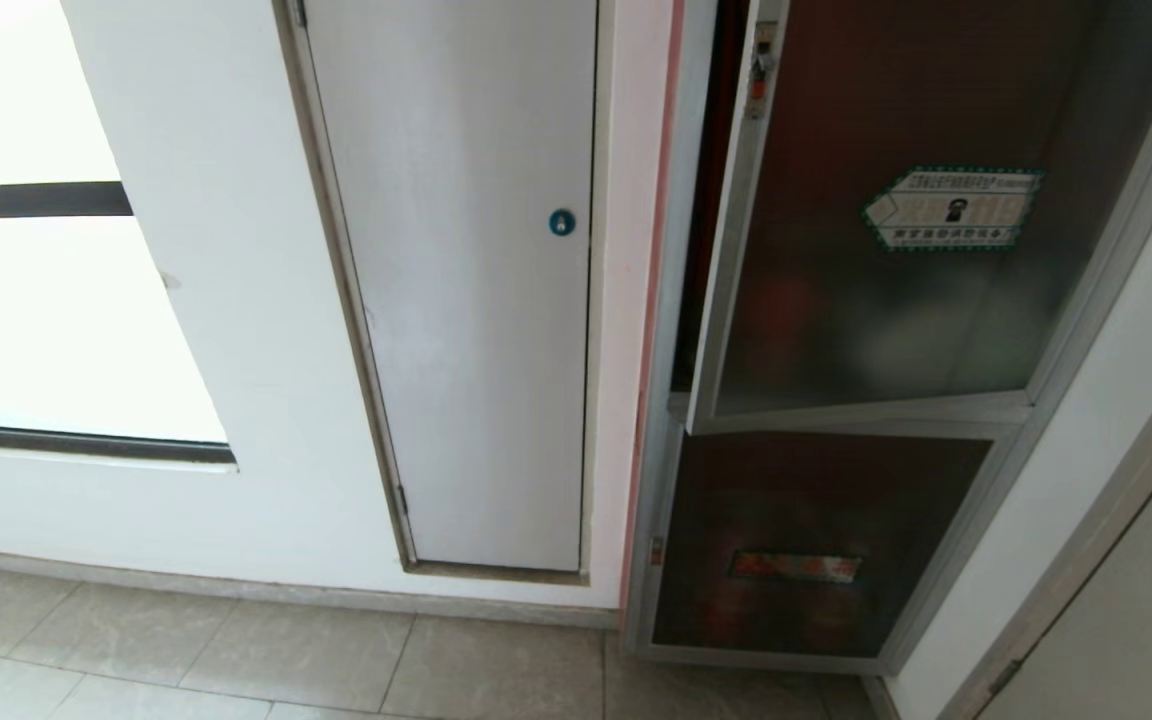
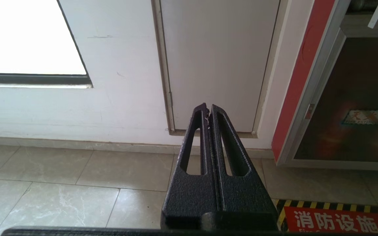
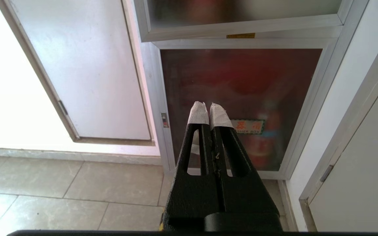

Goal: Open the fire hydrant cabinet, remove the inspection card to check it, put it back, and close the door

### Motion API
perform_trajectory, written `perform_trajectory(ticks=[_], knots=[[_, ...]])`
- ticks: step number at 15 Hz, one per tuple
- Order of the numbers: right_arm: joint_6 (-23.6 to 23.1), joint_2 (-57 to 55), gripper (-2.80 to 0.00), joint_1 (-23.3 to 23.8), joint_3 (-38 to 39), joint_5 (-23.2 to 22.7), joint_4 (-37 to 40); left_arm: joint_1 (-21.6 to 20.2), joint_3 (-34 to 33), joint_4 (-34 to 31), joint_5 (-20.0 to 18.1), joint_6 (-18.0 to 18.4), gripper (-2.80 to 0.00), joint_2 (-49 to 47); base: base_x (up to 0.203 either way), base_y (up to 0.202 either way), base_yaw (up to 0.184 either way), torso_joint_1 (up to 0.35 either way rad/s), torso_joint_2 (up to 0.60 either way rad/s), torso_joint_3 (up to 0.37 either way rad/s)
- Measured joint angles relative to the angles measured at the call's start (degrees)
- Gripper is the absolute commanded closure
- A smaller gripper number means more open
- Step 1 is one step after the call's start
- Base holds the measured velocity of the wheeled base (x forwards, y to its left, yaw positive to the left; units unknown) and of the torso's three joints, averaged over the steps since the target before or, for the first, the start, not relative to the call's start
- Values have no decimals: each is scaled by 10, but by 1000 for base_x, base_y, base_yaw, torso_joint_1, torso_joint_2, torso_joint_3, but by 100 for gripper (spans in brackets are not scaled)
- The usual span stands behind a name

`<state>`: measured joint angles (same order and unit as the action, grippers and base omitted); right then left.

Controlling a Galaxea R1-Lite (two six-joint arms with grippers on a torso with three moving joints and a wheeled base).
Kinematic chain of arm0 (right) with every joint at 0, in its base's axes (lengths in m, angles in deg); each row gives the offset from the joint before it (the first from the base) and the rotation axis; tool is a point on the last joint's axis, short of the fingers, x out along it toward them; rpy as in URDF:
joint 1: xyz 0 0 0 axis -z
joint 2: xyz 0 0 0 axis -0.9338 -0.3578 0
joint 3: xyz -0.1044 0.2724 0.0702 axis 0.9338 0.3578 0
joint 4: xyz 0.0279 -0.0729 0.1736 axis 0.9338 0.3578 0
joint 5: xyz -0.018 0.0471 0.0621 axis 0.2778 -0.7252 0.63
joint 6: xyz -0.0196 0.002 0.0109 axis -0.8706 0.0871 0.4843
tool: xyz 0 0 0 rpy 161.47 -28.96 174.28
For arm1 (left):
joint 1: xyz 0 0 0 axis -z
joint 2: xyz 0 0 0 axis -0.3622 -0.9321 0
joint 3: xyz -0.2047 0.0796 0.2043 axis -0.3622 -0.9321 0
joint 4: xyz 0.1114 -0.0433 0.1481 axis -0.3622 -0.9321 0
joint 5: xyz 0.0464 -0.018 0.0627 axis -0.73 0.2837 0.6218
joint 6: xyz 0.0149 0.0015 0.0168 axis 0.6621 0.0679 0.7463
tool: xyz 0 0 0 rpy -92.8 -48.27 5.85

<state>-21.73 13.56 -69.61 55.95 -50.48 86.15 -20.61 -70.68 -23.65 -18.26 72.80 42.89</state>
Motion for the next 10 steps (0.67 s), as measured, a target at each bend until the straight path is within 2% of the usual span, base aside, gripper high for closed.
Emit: perform_trajectory(ticks=[10], knots=[[0, 0, 0, 0, 0, 0, -1, 0, 0, 0, 0, 0, 0, 0, 0, 0, 0, 0, 0, 0]])
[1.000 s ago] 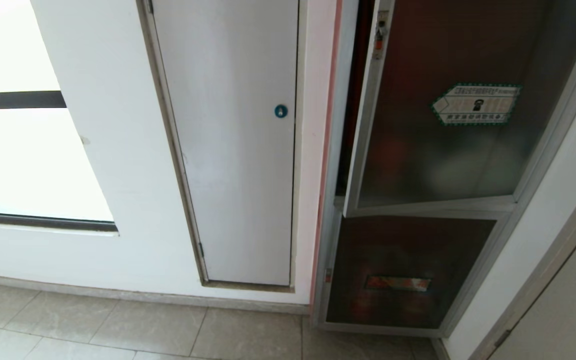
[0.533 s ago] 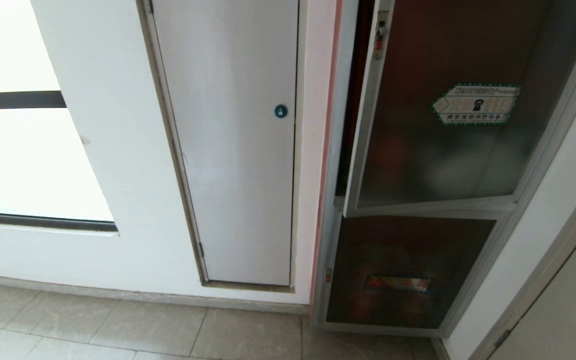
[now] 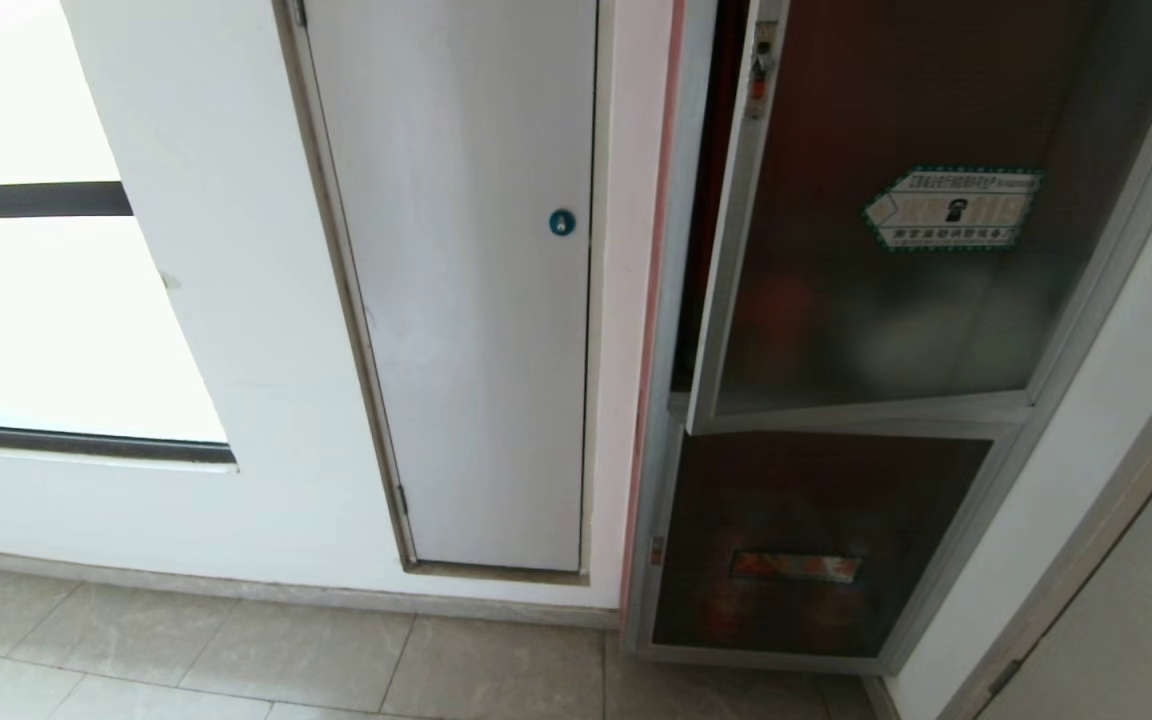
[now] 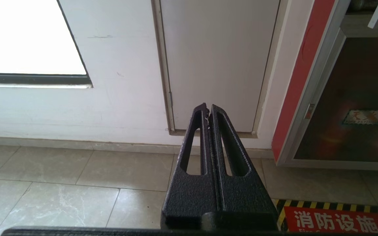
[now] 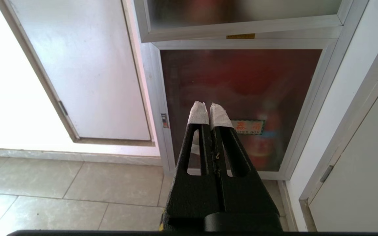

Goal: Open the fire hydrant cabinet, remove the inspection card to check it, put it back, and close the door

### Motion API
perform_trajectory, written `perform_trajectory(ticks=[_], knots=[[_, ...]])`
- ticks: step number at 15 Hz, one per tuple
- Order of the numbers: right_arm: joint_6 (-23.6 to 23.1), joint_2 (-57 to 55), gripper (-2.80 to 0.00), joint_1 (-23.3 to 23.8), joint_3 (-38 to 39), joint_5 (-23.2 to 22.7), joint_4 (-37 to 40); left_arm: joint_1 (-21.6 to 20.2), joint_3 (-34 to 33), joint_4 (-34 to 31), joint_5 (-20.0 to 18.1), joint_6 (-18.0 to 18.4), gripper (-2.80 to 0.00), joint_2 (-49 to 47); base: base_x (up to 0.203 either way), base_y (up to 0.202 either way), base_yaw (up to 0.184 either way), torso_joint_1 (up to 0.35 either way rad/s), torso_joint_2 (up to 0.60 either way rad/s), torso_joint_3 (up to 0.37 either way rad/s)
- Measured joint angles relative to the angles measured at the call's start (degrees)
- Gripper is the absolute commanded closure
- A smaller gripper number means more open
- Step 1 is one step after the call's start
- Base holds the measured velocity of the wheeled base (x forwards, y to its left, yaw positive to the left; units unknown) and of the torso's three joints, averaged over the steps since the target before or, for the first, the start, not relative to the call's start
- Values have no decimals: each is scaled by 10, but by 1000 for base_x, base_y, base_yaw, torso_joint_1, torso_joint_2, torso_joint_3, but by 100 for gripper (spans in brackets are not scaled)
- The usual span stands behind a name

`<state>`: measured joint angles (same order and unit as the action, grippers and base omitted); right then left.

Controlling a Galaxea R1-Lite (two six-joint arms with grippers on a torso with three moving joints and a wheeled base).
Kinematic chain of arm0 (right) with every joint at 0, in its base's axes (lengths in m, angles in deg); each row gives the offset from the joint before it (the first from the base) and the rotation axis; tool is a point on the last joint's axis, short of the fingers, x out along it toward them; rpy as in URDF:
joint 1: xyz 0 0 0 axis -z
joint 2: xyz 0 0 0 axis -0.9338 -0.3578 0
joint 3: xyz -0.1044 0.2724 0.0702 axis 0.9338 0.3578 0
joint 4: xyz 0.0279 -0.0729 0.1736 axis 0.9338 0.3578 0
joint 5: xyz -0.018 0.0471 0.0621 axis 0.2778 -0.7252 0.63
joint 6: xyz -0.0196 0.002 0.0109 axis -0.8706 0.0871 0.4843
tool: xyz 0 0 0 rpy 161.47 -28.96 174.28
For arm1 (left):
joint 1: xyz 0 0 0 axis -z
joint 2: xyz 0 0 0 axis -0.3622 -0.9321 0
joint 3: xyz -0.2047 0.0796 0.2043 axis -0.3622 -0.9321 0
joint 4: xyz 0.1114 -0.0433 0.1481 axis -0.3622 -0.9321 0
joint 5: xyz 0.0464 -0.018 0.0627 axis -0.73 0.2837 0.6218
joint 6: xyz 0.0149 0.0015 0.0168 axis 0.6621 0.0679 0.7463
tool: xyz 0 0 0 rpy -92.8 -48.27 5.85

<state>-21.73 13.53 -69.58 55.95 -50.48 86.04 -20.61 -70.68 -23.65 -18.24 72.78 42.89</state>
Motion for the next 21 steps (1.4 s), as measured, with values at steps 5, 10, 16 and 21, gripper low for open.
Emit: perform_trajectory(ticks=[5, 10, 16, 21], knots=[[0, 0, 0, 0, 0, 0, 0, 0, 0, 0, 0, 0, 0, 0, 43, 0, 0, -1, -2, 0], [0, 0, 0, 0, 0, 0, 0, 0, 0, 0, 0, 0, 0, 0, 197, 0, -3, 8, 4, 1], [0, 0, 0, 0, 0, 0, 0, 0, 0, 0, 0, 0, 0, 0, 197, 0, -1, 3, 2, 2], [0, 0, 0, 0, 0, 0, 0, 0, 0, 0, 0, 0, 0, 0, 198, 0, 0, 6, 1, 4]])
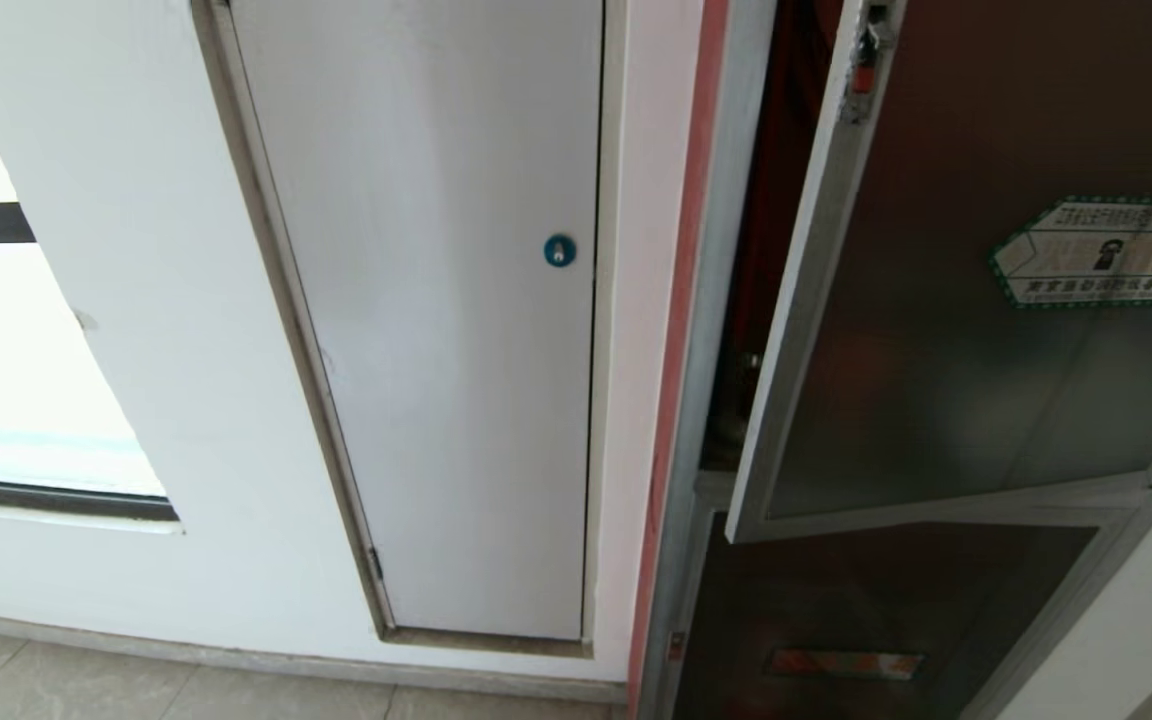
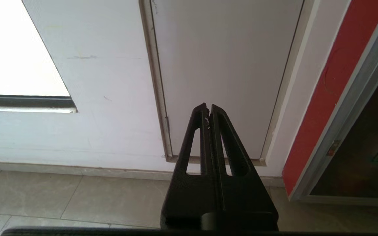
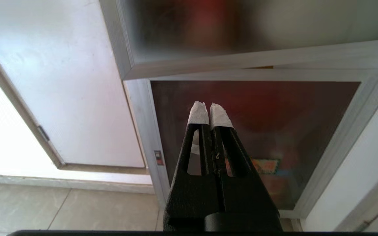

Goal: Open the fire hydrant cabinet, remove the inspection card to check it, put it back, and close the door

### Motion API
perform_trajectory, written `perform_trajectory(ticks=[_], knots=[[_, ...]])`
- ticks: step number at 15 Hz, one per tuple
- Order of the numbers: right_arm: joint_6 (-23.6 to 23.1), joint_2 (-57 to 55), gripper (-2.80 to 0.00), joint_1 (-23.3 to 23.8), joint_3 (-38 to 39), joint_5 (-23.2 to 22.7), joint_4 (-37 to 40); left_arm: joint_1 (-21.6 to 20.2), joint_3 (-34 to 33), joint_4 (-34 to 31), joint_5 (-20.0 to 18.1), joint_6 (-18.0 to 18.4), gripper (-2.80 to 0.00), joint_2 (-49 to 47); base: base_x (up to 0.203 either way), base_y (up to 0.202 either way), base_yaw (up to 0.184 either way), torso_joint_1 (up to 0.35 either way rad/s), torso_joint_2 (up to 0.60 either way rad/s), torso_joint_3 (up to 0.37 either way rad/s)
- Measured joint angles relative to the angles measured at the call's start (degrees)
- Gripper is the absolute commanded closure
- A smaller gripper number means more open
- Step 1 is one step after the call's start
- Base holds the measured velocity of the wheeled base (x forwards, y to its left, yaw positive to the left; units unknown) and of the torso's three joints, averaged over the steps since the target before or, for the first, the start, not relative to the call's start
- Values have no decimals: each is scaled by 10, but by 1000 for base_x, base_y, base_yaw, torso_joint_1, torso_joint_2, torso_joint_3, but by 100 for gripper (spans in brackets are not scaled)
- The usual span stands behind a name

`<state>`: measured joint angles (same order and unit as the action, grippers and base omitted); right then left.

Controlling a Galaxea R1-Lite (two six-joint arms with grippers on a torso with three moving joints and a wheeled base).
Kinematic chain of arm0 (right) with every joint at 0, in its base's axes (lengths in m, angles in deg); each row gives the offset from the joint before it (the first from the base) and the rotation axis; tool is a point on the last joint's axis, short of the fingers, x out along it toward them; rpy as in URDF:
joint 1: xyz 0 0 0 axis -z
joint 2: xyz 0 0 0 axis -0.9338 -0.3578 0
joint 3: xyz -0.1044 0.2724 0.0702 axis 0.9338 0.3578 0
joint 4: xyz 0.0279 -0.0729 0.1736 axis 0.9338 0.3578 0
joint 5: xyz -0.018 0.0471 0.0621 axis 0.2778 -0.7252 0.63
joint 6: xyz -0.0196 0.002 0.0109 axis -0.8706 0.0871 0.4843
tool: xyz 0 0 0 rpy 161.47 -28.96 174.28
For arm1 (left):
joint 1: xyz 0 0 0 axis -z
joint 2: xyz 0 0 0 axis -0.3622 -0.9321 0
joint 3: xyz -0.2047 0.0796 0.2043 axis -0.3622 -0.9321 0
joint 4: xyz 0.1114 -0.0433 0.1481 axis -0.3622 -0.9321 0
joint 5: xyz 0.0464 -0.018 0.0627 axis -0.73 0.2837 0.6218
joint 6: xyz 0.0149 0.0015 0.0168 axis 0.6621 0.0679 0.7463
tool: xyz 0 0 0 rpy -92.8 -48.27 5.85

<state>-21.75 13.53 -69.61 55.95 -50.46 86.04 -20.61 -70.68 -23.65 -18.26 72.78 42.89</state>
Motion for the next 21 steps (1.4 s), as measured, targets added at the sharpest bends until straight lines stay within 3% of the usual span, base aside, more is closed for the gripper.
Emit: perform_trajectory(ticks=[14, 21], knots=[[0, 0, 0, 0, 0, 0, 0, 0, 0, 0, 2, -2, 0, 0, 194, 0, 0, 4, 2, 2], [0, 0, 0, 0, 0, 0, 0, 0, 0, 0, 2, -3, 0, 0, 12, 0, -1, 2, 1, 0]])
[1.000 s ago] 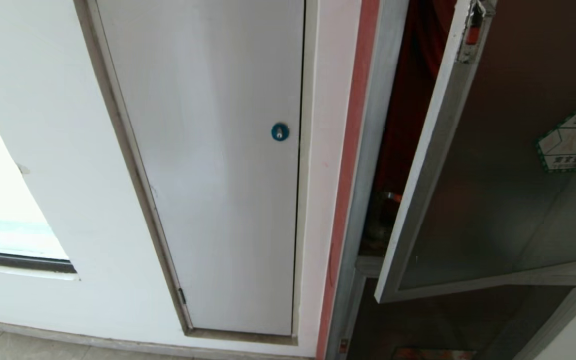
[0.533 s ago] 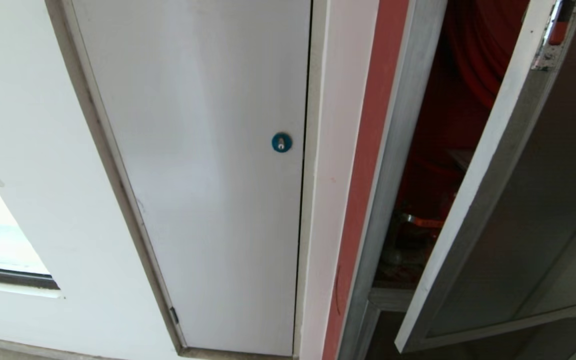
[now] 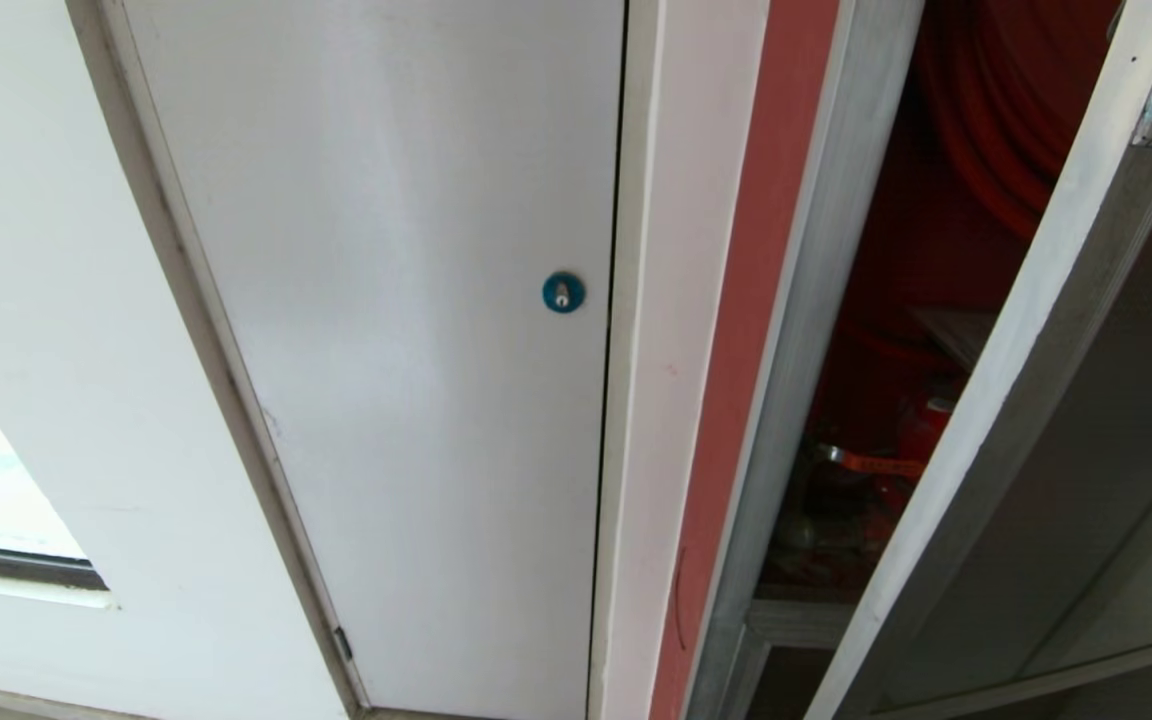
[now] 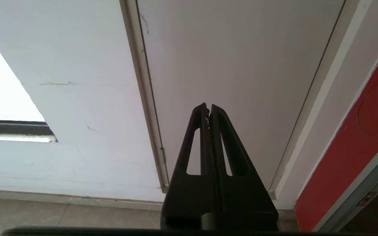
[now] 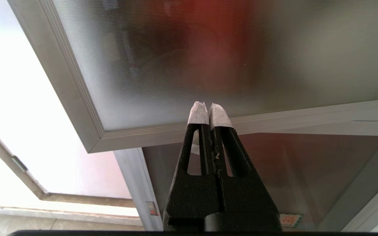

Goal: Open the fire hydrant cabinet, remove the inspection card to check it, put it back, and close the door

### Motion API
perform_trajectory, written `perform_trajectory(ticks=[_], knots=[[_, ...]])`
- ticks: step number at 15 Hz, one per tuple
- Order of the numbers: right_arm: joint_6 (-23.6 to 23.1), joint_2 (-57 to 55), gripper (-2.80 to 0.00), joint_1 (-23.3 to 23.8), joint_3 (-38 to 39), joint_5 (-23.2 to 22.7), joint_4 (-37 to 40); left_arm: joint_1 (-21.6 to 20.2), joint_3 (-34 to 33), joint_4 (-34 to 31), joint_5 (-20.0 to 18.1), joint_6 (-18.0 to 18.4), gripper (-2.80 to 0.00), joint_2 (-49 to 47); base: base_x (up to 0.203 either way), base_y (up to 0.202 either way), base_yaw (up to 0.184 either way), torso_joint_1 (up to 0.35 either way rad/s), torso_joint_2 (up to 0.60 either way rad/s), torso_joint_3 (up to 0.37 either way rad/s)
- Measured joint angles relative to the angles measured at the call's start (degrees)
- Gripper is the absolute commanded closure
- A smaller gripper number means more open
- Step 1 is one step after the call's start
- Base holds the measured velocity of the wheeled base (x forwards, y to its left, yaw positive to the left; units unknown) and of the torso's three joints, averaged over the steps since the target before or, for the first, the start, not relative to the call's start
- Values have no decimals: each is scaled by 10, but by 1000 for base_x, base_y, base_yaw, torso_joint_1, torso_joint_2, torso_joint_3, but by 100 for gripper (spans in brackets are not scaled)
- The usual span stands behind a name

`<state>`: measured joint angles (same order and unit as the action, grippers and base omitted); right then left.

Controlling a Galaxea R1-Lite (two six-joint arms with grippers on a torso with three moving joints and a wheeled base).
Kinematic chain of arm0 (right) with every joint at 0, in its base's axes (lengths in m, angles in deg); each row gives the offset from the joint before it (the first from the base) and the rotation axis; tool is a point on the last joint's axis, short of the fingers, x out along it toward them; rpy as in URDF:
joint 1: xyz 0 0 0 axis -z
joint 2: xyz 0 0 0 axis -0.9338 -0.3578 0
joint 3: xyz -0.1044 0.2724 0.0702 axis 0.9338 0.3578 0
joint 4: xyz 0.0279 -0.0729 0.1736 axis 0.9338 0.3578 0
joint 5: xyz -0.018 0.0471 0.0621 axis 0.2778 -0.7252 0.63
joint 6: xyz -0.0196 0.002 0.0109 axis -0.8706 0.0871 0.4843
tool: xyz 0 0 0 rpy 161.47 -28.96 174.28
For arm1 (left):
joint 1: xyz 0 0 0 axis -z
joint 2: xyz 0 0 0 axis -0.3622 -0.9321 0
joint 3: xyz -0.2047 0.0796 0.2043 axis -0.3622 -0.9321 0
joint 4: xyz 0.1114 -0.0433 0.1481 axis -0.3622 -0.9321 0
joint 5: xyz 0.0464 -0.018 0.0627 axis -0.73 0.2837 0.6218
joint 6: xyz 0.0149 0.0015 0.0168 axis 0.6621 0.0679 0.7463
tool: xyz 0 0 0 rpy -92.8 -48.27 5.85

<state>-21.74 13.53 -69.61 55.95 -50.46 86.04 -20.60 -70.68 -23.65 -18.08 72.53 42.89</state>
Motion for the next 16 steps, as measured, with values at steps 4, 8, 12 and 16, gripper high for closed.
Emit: perform_trajectory(ticks=[4, 8, 12, 16], knots=[[0, 0, 0, 0, 0, 0, 0, 0, 0, 0, 0, 0, 0, 0, 0, 0, 0, 0, 0, 0], [0, 0, 0, 0, 0, 0, 0, 0, 0, 0, 0, 0, 0, 0, 0, 0, 0, 0, 0, 0], [1, 0, 0, 0, 0, 0, 0, 0, 0, 0, 0, 0, 0, 0, 0, 0, 0, 0, 0, 0], [1, 0, 0, 0, 0, 1, 0, 0, 0, 0, 0, 0, 0, 0, 0, 0, 0, 0, 0, 0]])
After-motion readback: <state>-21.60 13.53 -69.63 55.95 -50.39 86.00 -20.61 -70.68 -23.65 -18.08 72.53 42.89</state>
